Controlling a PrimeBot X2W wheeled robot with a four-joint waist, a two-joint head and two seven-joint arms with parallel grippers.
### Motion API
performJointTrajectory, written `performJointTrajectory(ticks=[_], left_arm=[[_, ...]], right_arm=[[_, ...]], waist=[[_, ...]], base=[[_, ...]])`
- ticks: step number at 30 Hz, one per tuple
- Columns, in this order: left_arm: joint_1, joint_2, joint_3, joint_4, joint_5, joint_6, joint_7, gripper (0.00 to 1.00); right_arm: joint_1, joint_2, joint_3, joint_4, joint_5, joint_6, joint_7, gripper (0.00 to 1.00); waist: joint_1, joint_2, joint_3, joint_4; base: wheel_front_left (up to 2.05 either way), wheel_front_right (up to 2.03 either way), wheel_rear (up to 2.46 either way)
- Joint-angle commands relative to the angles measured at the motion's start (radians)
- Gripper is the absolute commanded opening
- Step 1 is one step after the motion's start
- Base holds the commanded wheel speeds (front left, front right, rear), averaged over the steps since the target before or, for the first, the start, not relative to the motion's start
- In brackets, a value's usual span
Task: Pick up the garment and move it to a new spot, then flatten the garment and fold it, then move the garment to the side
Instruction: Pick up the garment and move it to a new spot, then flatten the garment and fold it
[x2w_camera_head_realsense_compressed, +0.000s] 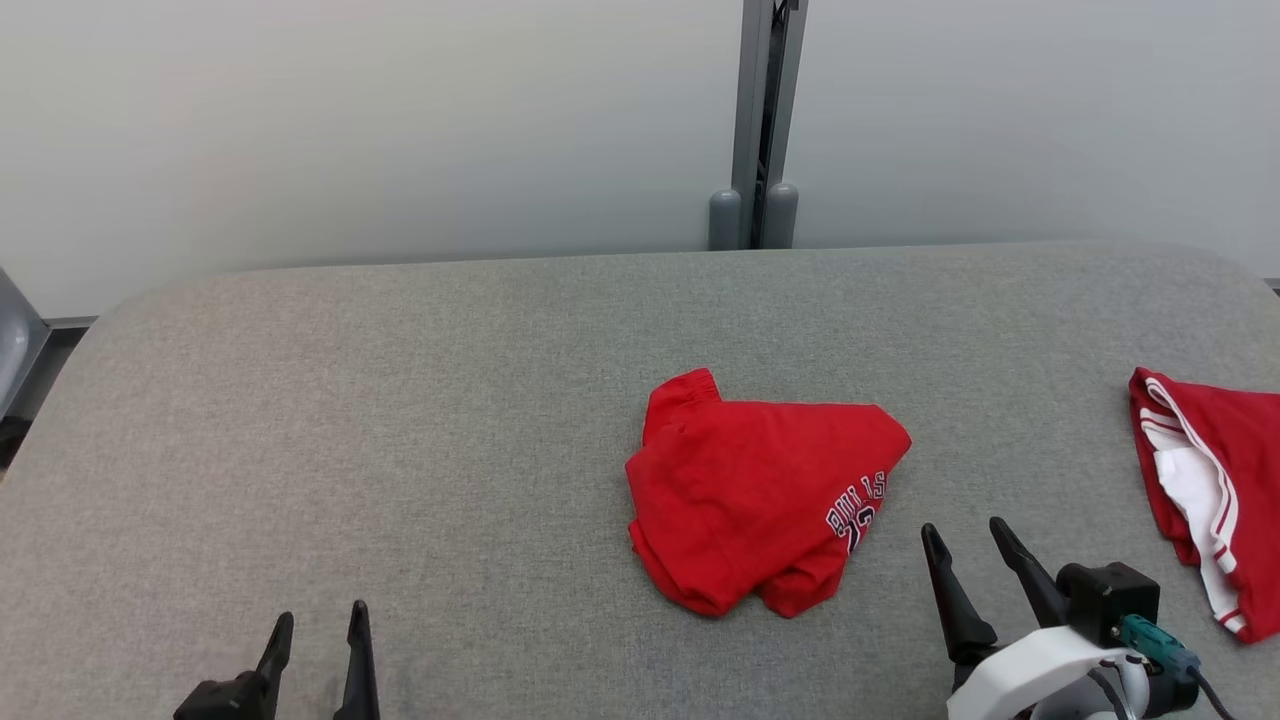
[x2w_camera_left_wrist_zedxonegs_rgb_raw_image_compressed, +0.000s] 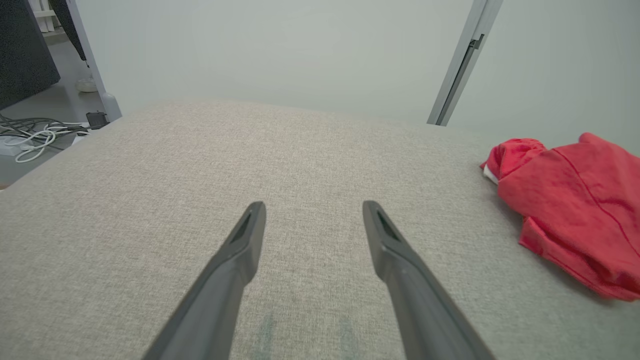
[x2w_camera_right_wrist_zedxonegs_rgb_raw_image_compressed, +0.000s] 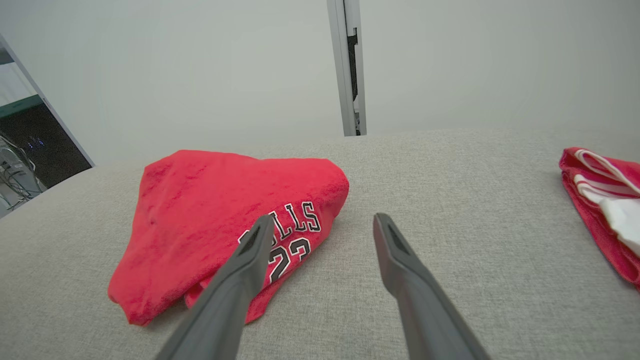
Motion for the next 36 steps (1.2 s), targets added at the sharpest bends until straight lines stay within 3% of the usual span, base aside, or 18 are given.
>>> performJointTrajectory(ticks=[1,12,20,28,36], left_arm=[[0.012,0.003,0.01,-0.003,-0.002,0.008,-0.004,1.0],[0.015,0.003,0.014,-0.016,-0.013,0.009,-0.004,1.0],[-0.015,0.004,-0.037,-0.011,-0.018,0.001,-0.004,1.0],[-0.073,0.003,-0.079,-0.008,-0.008,-0.013,-0.004,1.0],[-0.107,0.003,-0.097,-0.001,-0.009,-0.024,-0.004,1.0]], right_arm=[[0.013,-0.006,-0.008,0.001,0.002,0.0,0.0,1.0],[0.032,-0.007,-0.011,-0.003,0.007,0.0,0.0,1.0],[-0.033,-0.006,-0.018,0.019,0.006,0.0,0.0,1.0],[-0.204,-0.006,-0.048,0.135,-0.043,0.0,0.0,1.0],[-0.333,-0.04,-0.087,0.279,0.03,0.0,0.0,1.0]], waist=[[0.0,0.0,-0.011,-0.006],[0.0,0.0,-0.008,-0.018],[0.0,0.0,0.041,0.021],[0.0,0.0,0.144,0.096],[0.0,0.0,0.195,0.15]], base=[[0.0,0.0,0.0],[0.0,0.0,0.0],[0.0,0.0,0.0],[0.0,0.0,0.0],[0.0,0.0,0.0]])
